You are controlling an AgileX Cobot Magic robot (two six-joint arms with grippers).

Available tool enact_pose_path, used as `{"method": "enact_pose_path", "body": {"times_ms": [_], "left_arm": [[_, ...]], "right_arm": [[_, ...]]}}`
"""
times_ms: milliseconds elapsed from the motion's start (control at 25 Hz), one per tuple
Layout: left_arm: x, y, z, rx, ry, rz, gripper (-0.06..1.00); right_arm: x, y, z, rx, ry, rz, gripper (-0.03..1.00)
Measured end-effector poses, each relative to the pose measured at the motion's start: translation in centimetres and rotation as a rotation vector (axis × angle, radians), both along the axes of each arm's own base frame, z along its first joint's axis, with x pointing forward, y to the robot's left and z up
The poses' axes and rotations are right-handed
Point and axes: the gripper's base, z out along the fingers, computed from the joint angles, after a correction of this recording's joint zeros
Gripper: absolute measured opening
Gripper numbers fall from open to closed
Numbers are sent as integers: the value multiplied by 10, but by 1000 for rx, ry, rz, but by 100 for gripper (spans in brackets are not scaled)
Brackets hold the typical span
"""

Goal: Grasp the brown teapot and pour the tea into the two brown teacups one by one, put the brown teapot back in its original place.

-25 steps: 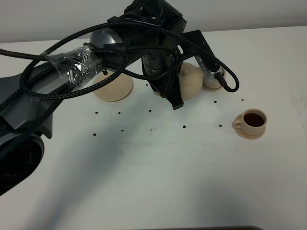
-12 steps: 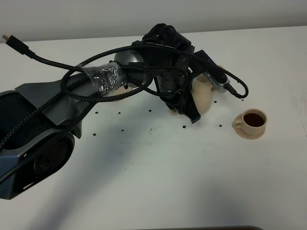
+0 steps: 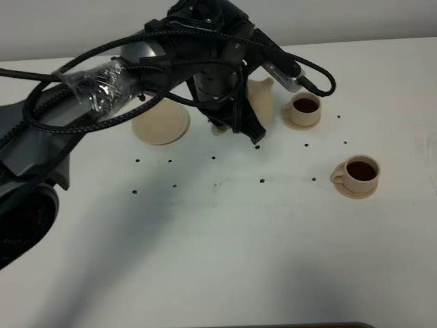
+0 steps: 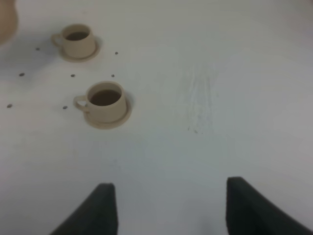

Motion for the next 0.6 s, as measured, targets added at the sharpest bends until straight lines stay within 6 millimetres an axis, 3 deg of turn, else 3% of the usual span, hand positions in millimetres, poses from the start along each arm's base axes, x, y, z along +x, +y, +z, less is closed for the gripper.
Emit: {"method": "enact_pose_path", "body": {"times_ms": [400, 600], "left_arm": [[44, 71, -1, -113, 52, 261, 13], [49, 96, -16, -98, 85, 352, 13]], "right_arm": [[0, 0, 0, 0, 0, 0, 48], [0, 0, 0, 0, 0, 0, 48]]}}
